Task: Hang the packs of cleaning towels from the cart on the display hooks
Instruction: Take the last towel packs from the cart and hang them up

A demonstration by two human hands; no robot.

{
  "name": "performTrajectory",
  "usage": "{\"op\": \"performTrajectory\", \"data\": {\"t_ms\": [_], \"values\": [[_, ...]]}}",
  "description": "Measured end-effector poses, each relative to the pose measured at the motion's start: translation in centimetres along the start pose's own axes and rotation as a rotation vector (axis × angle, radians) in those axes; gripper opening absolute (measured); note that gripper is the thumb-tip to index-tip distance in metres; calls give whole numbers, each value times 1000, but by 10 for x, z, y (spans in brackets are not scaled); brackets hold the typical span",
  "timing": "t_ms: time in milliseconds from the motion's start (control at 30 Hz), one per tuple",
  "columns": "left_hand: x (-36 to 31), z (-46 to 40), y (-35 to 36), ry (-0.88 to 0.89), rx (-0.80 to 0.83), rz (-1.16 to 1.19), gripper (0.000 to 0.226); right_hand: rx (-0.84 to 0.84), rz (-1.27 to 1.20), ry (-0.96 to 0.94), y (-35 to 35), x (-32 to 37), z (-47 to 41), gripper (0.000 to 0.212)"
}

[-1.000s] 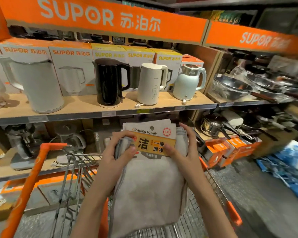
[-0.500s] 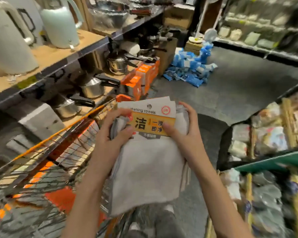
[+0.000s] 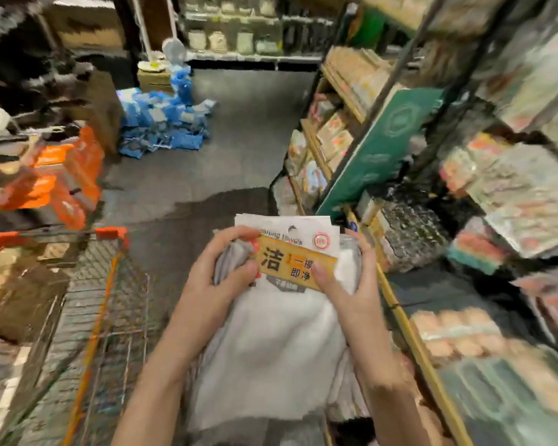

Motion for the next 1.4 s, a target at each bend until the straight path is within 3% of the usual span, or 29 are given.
{"op": "performTrajectory", "data": {"t_ms": [167, 367, 533, 700, 833, 1000, 1233, 1400], "values": [[-8, -3, 107, 31, 251, 75, 30, -273, 3, 29, -110, 1, 36, 64], [-15, 24, 205, -23, 544, 229, 29, -565, -97, -4, -194, -1, 100, 57], [-27, 51, 265, -1, 822, 280, 31, -843, -66, -15, -231, -2, 164, 55], [-40, 83, 305, 54, 1129, 270, 50, -1120, 27, 43, -245, 1, 226, 56], [-49, 107, 321, 63, 1266, 317, 54, -1289, 76, 120, -244, 2, 267, 64], [-53, 136, 332, 51, 1362, 345, 54, -1396, 72, 124, -237, 2, 304, 48], [-73, 190, 366, 60, 1460, 425, 55, -1457, 115, 140, -261, 8, 367, 59], [-87, 242, 405, 41, 1500, 452, 71, -1386, 280, 255, -311, 17, 419, 70]]}}
Point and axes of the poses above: each hand's wrist, its own z-axis away from the middle knuckle, its own y-axis out of the palm, x = y × z, the point moved 4 cm from there along -z, towards the middle knuckle, and after that the axes turned 5 degrees about y, right-handed, at the moved point
